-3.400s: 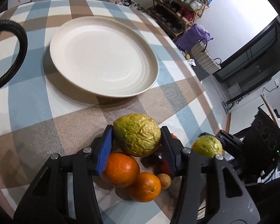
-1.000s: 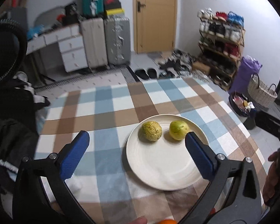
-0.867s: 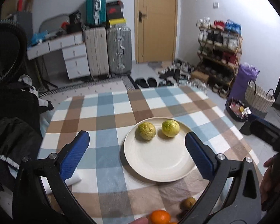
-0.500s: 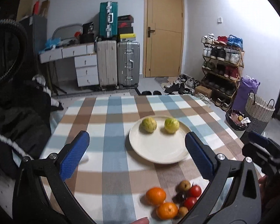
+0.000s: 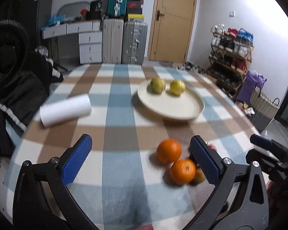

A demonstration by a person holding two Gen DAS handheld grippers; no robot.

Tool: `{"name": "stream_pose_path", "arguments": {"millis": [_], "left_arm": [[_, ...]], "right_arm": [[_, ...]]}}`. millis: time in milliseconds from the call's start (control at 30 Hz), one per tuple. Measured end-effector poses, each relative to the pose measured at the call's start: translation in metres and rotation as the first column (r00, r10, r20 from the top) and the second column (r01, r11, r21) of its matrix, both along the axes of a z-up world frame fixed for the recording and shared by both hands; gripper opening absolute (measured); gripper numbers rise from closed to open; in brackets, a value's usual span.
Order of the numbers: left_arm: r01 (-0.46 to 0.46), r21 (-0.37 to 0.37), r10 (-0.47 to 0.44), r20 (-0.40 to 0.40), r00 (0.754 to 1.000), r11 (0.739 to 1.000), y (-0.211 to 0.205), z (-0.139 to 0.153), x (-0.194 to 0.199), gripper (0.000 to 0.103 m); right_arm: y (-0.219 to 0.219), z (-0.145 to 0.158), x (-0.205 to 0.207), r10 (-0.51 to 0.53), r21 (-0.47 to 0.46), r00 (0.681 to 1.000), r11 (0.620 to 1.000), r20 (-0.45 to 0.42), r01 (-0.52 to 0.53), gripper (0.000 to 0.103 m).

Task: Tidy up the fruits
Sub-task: 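Move both tools back toward the remaining fruits, then grasp the dark plum with the right tool while the left tool grasps an orange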

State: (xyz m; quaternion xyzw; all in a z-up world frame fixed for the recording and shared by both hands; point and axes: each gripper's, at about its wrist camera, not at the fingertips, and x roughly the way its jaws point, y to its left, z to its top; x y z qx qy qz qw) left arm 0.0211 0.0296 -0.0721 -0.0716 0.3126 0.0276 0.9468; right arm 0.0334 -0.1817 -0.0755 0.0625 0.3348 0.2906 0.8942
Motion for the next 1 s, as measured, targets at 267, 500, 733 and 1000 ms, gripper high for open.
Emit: {"name": "stream_pose_path", "arguments": {"millis": [267,500,733,1000], "left_arm": [[0.013,-0.017,-0.014,-0.061,0.998,1.000,0.006,-0.036,0.010,0.102],[0.015,-0.020,-0.017,-0.062,0.998,1.000,0.008,-0.039,0.016,0.102],[0.010,-0.014,-0.011,-0.078,0.997,1.000,0.007,-0.039,0.019,0.102],[0.036,0.013,-0.035,-0.081,0.996,0.999,0.002,-0.038,0.019,0.102]], "right_arm": [[0.007,-0.026,-0.027,0.098,-0.040,0.994,0.994,-0.049,-0.100,0.103],[0.022,-0.034,-0.058,0.160,-0.139,0.986,0.977,-0.033,-0.164,0.099],[0.030,-0.048,-0.065,0.193,-0.175,0.980,0.964,-0.053,-0.199,0.080],[0.033,-0.052,-0.073,0.208,-0.210,0.977,0.955,-0.038,-0.211,0.052]]}}
